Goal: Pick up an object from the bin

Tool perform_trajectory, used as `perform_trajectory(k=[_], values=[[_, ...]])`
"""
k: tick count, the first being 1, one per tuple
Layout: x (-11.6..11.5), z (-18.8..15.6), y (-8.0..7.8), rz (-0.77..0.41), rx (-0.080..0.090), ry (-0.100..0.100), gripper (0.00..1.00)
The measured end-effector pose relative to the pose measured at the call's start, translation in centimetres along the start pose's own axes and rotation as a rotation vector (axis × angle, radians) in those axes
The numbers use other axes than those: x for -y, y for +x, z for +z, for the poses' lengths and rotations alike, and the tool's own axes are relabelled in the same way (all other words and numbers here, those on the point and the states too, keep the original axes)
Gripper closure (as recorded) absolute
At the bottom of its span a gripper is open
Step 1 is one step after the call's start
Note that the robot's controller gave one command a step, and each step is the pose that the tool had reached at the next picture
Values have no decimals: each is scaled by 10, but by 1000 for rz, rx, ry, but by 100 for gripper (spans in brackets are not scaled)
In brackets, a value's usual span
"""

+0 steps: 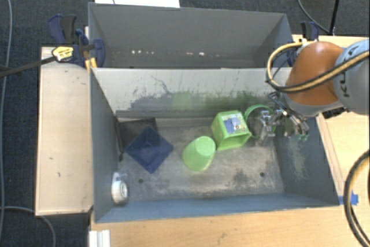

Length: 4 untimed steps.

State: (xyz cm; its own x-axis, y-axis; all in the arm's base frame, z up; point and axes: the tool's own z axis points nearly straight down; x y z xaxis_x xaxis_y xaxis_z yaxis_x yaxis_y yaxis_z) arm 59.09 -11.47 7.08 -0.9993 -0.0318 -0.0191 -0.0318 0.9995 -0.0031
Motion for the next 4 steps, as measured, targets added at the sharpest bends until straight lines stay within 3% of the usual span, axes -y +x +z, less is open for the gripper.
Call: perform_trajectory(k=[4], values=[[0,-11,1,0,-3,-1,100]])
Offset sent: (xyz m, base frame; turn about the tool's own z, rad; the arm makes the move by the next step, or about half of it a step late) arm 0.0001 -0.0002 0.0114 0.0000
